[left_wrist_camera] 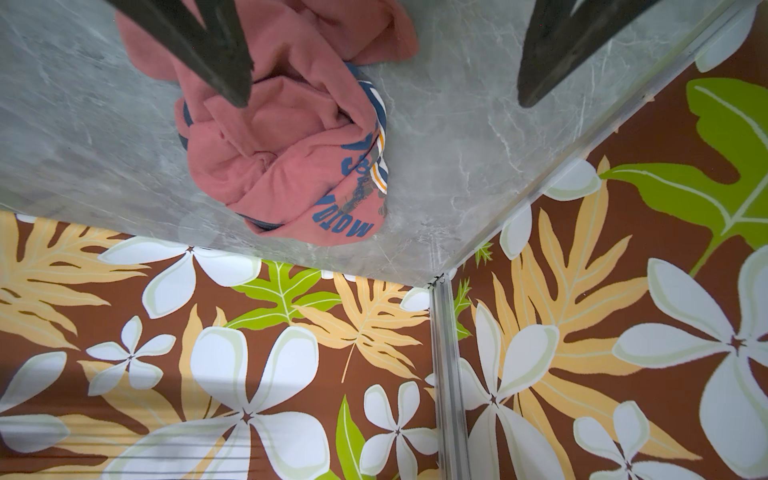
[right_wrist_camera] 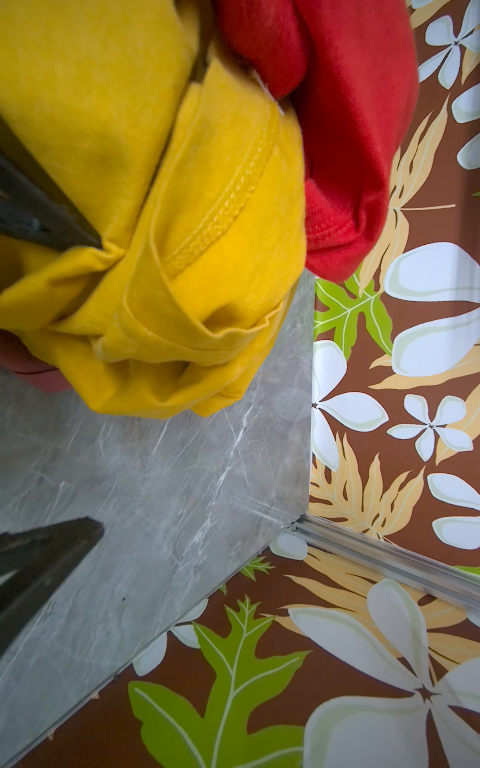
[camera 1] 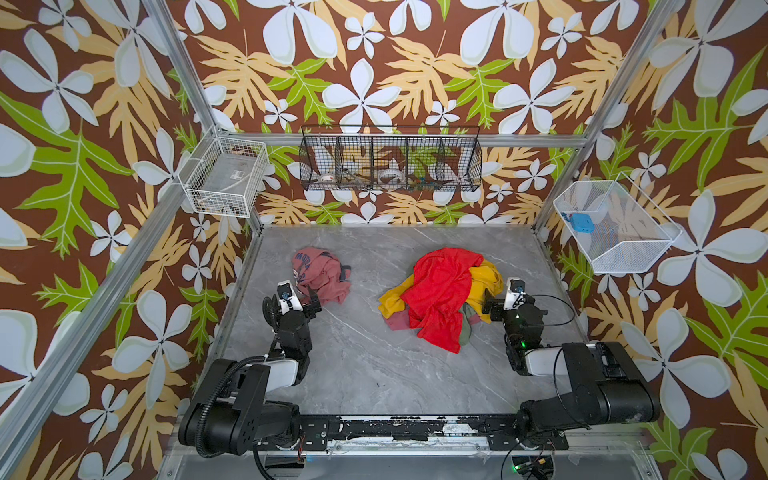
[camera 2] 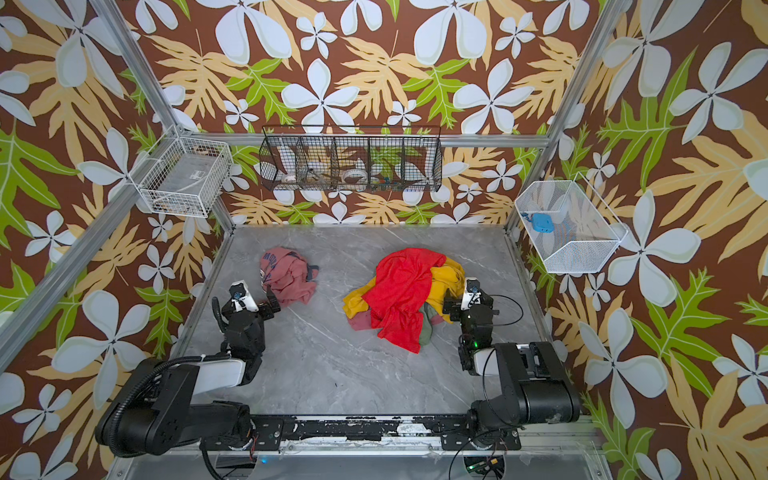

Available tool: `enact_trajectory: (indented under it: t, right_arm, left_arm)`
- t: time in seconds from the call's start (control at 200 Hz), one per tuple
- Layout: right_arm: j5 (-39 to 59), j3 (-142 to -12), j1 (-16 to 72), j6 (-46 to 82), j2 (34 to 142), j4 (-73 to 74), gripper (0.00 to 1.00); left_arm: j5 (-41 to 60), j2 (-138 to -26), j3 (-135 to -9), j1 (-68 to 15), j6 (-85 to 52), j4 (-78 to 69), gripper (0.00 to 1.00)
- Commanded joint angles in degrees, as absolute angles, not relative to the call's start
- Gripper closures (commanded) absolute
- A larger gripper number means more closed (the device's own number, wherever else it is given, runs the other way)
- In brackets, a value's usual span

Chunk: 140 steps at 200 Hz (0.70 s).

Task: Pick out a specific cloth from the pile

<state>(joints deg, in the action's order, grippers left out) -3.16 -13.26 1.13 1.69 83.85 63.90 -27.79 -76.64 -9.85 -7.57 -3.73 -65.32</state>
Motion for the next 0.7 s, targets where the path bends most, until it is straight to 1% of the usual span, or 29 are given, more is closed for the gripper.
enact_trajectory:
  t: [0.0, 0.025, 0.065, 0.125, 0.185, 0.26, 0.696]
  right_arm:
    - [-2.82, -13.49, 1.14, 2.19, 83.91, 63.47, 0.0]
    - [-2.74, -13.5, 1.1, 2.18, 83.92, 63.52, 0.0]
    - [-2.74, -13.45, 1.14, 2.2, 83.91, 63.52, 0.01]
    - [-2.79, -13.46, 1.07, 2.19, 83.94, 63.48, 0.01]
    - [-2.74, -13.45, 1.07, 2.15, 83.93, 63.52, 0.01]
    - [-2.74, -13.45, 1.08, 2.15, 83.93, 63.45, 0.0]
    - [-2.64, -13.54, 1.08, 2.2, 83.94, 63.46, 0.0]
  left_arm:
    - [-23.78, -79.58, -7.18, -6.86, -4.54, -76.7, 0.0]
    - [-23.57, -78.87, -7.41, -6.82, -4.93, -75.77, 0.0]
    - [-23.19, -77.3, -8.23, -6.85, -5.78, -70.39, 0.0]
    - [-23.62, -79.22, -7.65, -6.86, -4.84, -75.3, 0.0]
    - [-24.24, -77.92, -8.31, -6.86, -5.87, -71.34, 0.0]
    - [-24.41, -78.89, -7.75, -6.83, -5.31, -74.46, 0.0]
    - [-24.61, -78.66, -7.77, -6.86, -5.54, -73.92, 0.0]
